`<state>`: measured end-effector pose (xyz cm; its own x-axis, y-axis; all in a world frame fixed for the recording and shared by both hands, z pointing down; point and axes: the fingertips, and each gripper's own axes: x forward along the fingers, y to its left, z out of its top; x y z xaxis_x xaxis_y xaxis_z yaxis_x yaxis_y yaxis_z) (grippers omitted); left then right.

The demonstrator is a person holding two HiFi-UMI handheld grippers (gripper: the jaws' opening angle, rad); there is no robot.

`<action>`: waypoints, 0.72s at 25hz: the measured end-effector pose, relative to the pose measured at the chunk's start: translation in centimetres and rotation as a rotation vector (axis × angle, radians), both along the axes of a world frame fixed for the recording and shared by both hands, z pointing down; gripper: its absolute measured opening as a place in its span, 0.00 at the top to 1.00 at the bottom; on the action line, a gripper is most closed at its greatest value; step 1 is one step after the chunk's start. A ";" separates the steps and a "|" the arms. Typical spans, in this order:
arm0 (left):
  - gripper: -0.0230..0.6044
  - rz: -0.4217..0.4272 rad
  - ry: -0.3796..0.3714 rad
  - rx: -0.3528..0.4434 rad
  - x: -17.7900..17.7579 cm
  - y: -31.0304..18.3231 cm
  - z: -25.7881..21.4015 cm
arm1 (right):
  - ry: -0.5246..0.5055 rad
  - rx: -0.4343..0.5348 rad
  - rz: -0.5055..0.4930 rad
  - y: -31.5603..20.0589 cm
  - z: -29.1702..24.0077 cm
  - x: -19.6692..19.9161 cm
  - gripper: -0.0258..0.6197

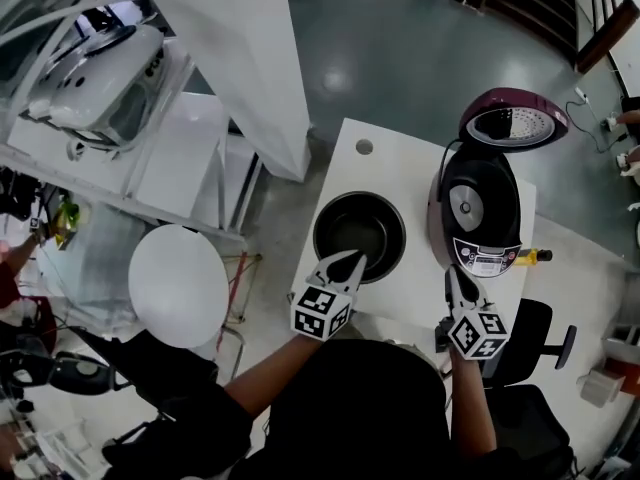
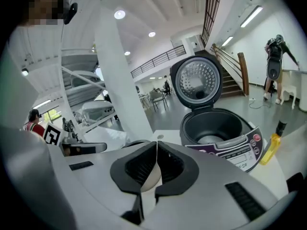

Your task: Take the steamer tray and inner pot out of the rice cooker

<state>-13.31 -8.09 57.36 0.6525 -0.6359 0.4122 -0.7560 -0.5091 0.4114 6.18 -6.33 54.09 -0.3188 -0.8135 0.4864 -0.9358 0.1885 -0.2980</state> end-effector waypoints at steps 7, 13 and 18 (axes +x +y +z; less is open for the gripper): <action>0.95 -0.065 -0.030 0.148 5.4 4.2 -5.8 | 0.052 0.117 0.005 4.6 -3.7 6.9 0.96; 0.95 -0.106 -0.132 0.409 10.2 9.5 -11.8 | 0.099 0.205 -0.015 9.5 -6.2 13.5 0.96; 0.95 -0.192 -0.097 0.477 13.0 15.2 -14.0 | 0.100 0.272 -0.018 14.4 -8.0 18.0 0.96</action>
<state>-0.33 7.07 43.31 0.4792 -0.8719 0.1006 -0.8771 -0.4715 0.0913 24.19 8.09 46.11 -0.2957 -0.9131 0.2808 -0.9538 0.2654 -0.1411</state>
